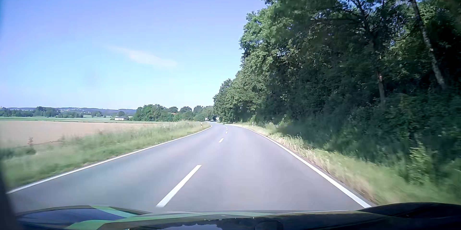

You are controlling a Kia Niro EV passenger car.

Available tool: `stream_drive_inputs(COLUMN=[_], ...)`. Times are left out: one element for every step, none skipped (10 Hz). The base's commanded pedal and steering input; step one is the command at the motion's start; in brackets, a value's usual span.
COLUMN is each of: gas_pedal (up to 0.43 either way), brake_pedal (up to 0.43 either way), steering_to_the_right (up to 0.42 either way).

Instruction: Follow the waypoints while adhering to traffic rules and regulations

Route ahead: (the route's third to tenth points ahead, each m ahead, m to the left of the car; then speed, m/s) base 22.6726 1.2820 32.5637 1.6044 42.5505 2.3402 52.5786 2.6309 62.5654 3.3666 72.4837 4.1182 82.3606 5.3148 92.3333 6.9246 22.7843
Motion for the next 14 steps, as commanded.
stream_drive_inputs(gas_pedal=[0.248, 0.248, 0.248, 0.248, 0.248, 0.248, 0.248, 0.248, 0.248, 0.248, 0.248, 0.248, 0.248, 0.248], brake_pedal=[0.000, 0.000, 0.000, 0.000, 0.000, 0.000, 0.000, 0.000, 0.000, 0.000, 0.000, 0.000, 0.000, 0.000], steering_to_the_right=[-0.009, -0.010, -0.010, -0.010, -0.010, -0.010, -0.010, -0.011, -0.011, -0.010, -0.011, -0.011, -0.011, -0.011])
